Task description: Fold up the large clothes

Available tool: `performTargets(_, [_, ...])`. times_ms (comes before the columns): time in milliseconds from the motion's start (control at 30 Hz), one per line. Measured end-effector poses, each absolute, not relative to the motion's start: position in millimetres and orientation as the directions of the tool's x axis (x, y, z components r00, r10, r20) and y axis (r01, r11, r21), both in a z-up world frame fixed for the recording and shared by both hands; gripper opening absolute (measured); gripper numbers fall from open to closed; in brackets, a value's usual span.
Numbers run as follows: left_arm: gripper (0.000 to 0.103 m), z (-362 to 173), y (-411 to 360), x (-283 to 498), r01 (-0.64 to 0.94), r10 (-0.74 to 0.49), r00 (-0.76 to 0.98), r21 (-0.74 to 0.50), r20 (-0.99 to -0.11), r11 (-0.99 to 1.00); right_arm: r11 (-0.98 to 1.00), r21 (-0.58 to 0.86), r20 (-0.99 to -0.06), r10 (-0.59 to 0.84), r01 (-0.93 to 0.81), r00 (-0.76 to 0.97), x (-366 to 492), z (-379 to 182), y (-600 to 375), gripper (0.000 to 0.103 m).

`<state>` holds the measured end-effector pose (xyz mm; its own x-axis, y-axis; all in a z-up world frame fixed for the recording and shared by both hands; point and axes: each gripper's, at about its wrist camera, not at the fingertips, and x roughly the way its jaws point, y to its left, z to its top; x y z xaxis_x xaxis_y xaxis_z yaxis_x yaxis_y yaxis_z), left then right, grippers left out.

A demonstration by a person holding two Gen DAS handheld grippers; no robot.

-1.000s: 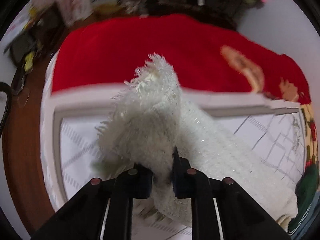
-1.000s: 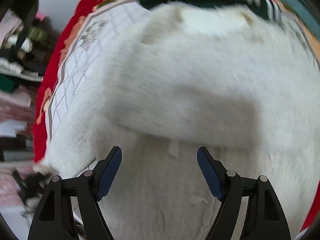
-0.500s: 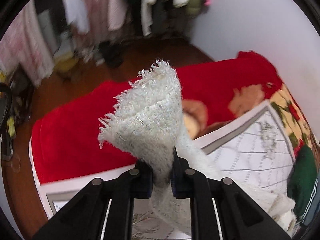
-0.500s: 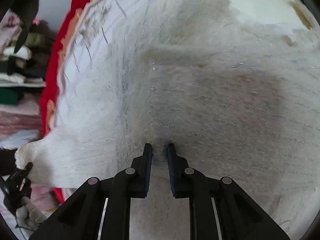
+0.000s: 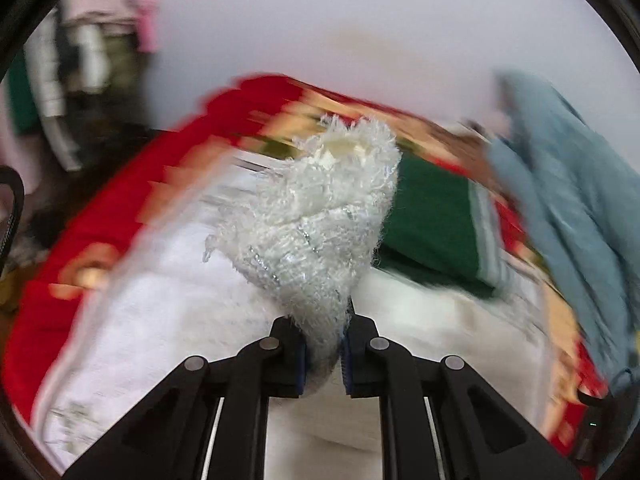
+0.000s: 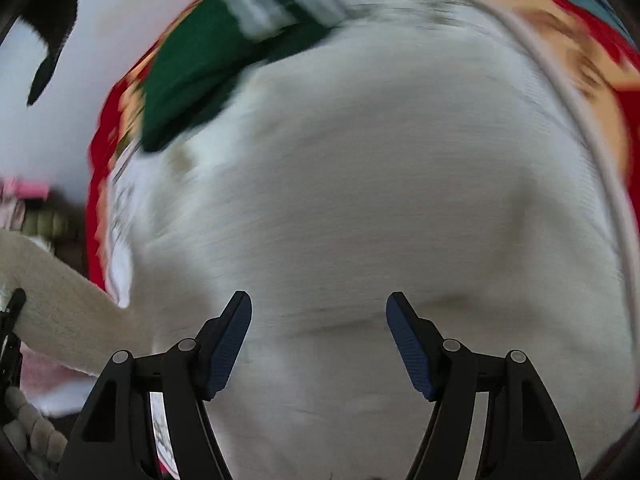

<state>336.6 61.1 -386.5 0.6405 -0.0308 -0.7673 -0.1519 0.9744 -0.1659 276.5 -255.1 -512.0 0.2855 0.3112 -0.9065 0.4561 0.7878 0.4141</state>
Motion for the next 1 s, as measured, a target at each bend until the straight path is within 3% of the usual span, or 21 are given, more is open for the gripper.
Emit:
performTargets(167, [0.009,-424,-81,342,0.057,-0.149,0.577,-0.142,-0.803,0.988,0.732,0.387,-0.921,0.270,0.561,0.282,239,-524,-343,0.072])
performTargets(400, [0.011,-504,-165,337,0.178,-0.114,0.406,-0.044,-0.907,0.983,0.712,0.361,-0.932,0.255,0.603,0.257,205,-540,-404,0.072])
performTargets(500, [0.026,-520,-174,333,0.188,-0.085,0.367,-0.016,-0.926,0.982,0.720,0.355,-0.935,0.259,0.597,0.243,198,-541,-415,0.072])
performTargets(533, [0.046,-519,-172,332,0.189,-0.108,0.354,-0.042,-0.929,0.981,0.725,0.356,-0.934,0.257,0.589,0.248,193,-539,-420,0.072])
performTargets(567, [0.079,-518,-170,331,0.186,-0.130,0.343,-0.069,-0.930,0.980,0.731,0.360,-0.932,0.258,0.579,0.254,192,-536,-422,0.072])
performTargets(600, [0.092,-517,-169,331,0.181,-0.158,0.335,-0.101,-0.929,0.978,0.735,0.366,-0.930,0.263,0.571,0.257,191,-535,-424,0.072])
performTargets(633, [0.096,-513,-165,329,0.172,-0.186,0.332,-0.135,-0.925,0.976,0.738,0.370,-0.928,0.268,0.564,0.258,191,-533,-426,0.072])
performTargets(833, [0.096,-479,-115,310,0.056,-0.167,0.351,-0.157,-0.921,0.986,0.730,0.454,-0.891,0.357,0.512,0.280,210,-515,-422,0.072])
performTargets(1000, [0.096,-458,-45,307,-0.103,-0.042,0.391,-0.089,-0.920,0.991,0.726,0.545,-0.838,0.448,0.421,0.313,266,-509,-389,0.072])
